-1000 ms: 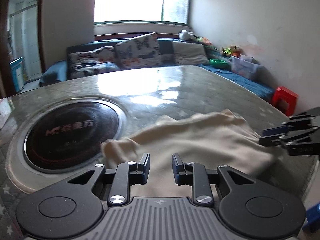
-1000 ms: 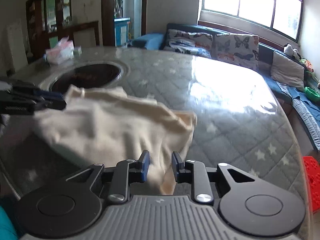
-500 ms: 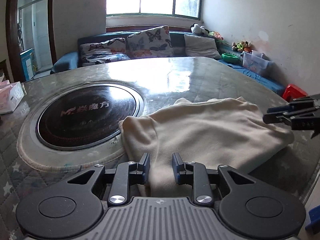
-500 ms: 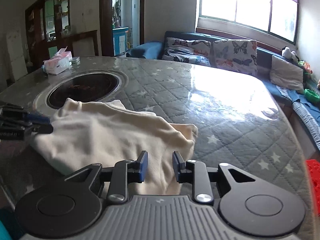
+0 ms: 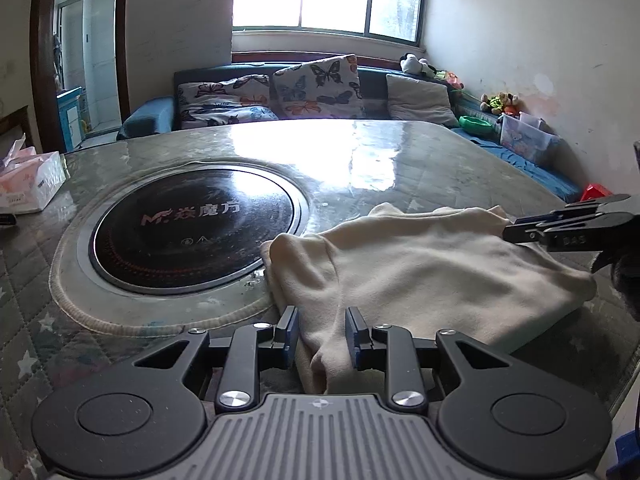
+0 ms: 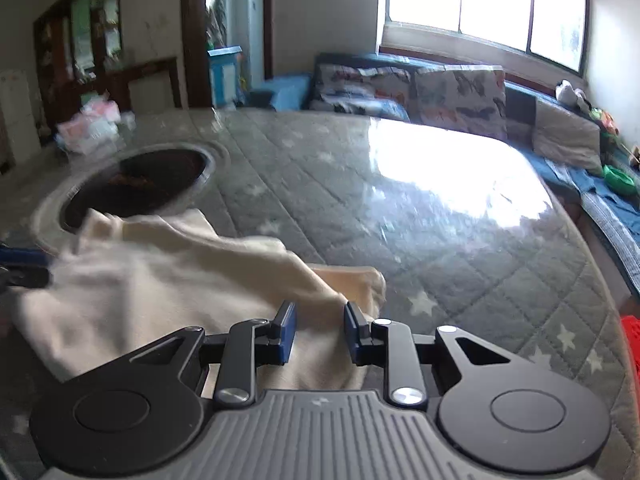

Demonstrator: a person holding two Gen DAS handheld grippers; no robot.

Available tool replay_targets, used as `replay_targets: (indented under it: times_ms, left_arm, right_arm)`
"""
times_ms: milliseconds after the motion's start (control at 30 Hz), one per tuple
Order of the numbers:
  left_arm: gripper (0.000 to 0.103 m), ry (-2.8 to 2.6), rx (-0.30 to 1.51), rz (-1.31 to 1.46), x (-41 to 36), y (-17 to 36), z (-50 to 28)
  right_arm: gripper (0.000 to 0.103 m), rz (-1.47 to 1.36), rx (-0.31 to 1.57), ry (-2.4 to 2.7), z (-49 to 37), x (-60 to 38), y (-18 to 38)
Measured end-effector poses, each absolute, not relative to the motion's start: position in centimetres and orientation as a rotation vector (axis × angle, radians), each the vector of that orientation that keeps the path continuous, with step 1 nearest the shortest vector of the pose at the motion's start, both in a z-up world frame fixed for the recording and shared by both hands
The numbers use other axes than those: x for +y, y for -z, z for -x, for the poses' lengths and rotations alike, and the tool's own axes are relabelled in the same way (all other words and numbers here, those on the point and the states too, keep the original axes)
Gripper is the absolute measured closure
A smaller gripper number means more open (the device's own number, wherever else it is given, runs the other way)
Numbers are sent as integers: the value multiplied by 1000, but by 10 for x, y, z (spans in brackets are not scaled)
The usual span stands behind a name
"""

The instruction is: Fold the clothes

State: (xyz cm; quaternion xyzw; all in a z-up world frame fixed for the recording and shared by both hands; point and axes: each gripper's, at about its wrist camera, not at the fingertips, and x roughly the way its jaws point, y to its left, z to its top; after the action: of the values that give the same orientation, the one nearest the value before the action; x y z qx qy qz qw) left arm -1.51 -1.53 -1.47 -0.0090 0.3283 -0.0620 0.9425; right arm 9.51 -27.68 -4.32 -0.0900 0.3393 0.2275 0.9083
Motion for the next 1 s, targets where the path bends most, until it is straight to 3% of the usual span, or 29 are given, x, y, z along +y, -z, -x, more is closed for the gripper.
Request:
replay_targets:
  times_ms: [100, 600, 1000]
  left_arm:
    - [70, 123, 681, 42, -9, 16, 14]
    - [68, 106, 689, 156, 17, 13, 16]
    - [66, 45, 669, 272, 53, -1, 21]
  right_arm:
    - [78, 174, 696, -460, -96, -277, 44]
    - [74, 436, 627, -850, -24, -187, 9]
    - [73, 675, 570, -1101, 21, -109, 26]
